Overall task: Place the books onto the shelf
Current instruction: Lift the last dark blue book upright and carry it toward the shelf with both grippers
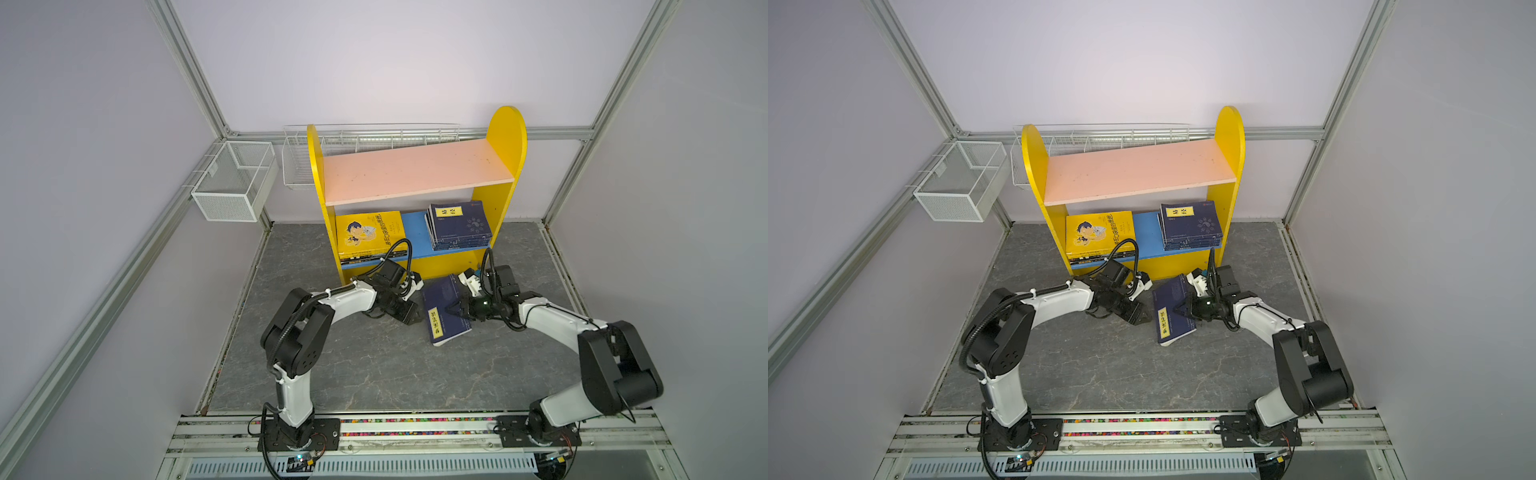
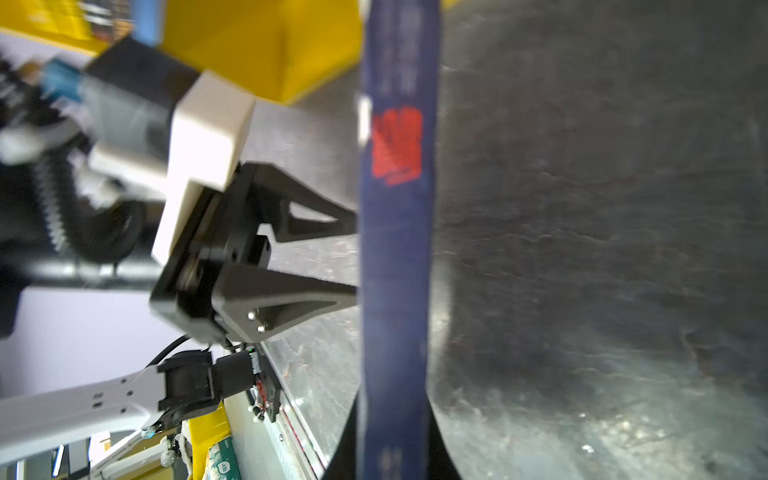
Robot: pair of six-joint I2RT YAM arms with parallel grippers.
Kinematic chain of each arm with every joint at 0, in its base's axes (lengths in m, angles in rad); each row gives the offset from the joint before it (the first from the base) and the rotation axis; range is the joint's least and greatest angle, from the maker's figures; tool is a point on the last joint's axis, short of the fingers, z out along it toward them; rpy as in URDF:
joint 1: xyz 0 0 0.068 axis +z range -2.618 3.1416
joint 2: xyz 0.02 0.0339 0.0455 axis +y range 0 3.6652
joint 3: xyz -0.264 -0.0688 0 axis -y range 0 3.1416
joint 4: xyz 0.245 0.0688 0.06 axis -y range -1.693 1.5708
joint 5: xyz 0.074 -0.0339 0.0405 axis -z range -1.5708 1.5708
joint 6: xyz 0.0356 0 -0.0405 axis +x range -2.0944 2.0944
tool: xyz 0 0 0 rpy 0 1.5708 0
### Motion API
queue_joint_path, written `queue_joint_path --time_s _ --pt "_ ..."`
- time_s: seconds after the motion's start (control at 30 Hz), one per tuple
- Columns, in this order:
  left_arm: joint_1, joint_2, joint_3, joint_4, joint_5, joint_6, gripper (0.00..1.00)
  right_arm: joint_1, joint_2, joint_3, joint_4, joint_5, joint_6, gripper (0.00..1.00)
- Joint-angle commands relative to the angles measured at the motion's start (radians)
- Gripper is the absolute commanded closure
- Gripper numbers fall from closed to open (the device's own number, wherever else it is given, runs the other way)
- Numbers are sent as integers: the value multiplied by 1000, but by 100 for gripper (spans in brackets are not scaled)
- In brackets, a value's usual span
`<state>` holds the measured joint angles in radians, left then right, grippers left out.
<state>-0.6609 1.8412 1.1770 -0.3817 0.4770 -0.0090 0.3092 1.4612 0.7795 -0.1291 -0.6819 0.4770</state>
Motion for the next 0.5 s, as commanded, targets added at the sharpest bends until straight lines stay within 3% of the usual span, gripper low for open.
queue_joint_path --time_s 0.0,0.23,0.47 --pt "-6 -80 -10 62 78 -37 30 -4 -123 -18 96 -61 -21 93" --pt "-6 -128 -4 113 225 -83 14 -12 -244 6 116 -51 2 93" --pt "0 -157 11 198 347 -134 14 -34 -230 33 236 -96 80 93"
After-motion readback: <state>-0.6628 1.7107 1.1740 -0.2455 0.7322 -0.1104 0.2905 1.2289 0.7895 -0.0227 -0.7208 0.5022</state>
